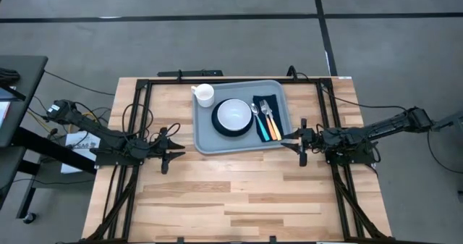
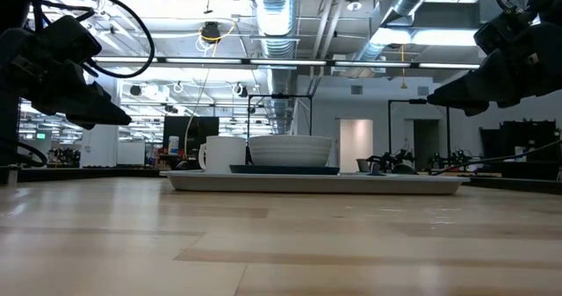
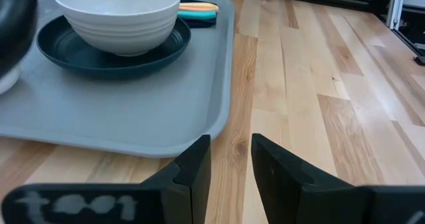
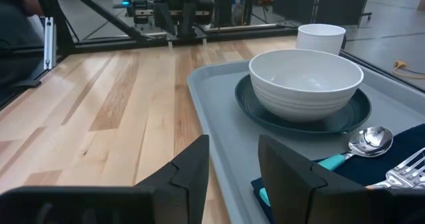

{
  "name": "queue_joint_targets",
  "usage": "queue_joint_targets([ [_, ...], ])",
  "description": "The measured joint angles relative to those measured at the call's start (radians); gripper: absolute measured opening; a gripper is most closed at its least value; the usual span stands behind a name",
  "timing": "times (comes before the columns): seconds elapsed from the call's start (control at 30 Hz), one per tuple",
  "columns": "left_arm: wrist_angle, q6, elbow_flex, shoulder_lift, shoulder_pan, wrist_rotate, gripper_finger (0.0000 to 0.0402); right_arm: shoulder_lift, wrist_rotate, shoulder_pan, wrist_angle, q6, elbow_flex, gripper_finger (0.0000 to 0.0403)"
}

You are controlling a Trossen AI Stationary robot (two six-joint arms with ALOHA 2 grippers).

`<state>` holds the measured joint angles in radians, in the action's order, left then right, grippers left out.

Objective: Set up tray
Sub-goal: Return to Home Position

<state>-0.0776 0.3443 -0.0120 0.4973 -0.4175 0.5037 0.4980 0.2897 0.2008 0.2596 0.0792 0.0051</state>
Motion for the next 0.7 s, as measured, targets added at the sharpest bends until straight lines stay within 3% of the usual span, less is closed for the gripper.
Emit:
queue_joint_targets([
  [0.7, 0.0, -0.009, 0.0, 0.0, 0.0, 0.0, 0.0096, 0.0, 0.0, 0.0, 0.0, 0.0, 0.0, 0.0122],
])
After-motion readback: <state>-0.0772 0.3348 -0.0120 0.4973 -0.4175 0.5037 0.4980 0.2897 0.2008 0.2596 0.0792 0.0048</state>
